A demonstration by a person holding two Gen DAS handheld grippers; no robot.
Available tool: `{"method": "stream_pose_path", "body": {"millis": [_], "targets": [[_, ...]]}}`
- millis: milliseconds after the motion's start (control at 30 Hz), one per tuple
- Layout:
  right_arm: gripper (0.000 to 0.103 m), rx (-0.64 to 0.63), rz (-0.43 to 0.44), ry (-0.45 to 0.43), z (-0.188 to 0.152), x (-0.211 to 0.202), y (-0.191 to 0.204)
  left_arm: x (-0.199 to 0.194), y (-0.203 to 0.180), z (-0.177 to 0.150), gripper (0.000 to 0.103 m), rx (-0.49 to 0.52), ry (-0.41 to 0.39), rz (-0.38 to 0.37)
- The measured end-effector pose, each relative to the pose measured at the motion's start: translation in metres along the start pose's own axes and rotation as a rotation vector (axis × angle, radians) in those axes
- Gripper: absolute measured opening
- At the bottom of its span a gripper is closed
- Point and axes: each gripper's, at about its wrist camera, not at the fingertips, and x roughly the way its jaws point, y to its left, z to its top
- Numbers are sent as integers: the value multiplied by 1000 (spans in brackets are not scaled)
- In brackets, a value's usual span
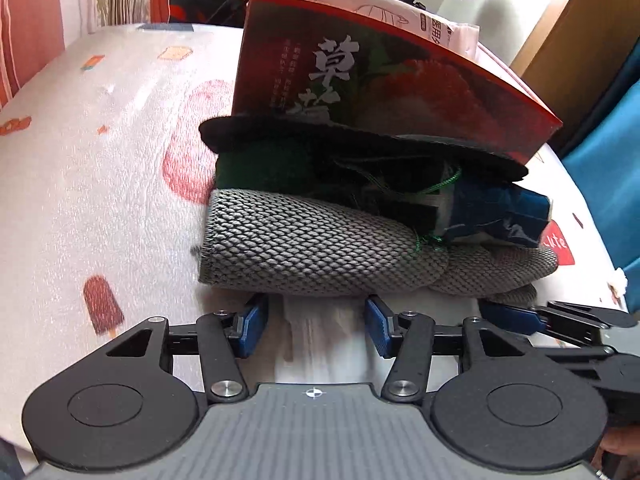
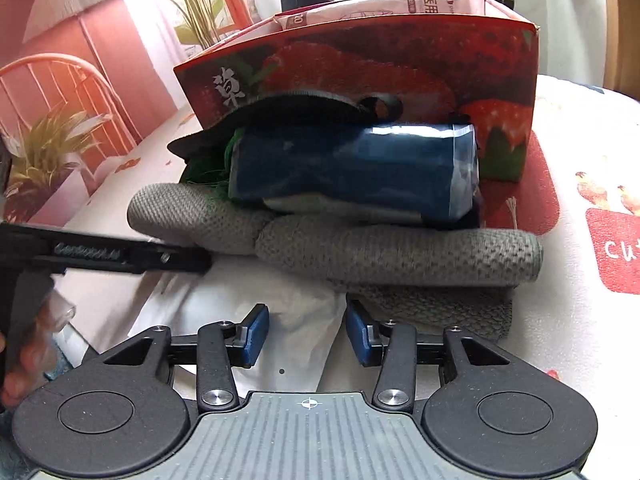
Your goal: Organize soft objects
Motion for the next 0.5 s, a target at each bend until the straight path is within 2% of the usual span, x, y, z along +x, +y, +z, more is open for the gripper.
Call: {"method": "stream_pose_path", "body": {"millis": [33, 133, 333, 500], "targets": [[30, 8, 2, 5, -1, -1, -1, -1, 0, -1, 56, -10, 8, -10], [21, 40, 16, 19, -4, -3, -2, -9, 4, -10, 56, -6, 20, -20], [23, 102, 49, 37, -15, -12, -6, -19, -3, -27, 56, 35, 27, -14], [24, 133, 79, 39, -21, -13, -6, -22, -12, -36, 55, 35, -8, 10]]}}
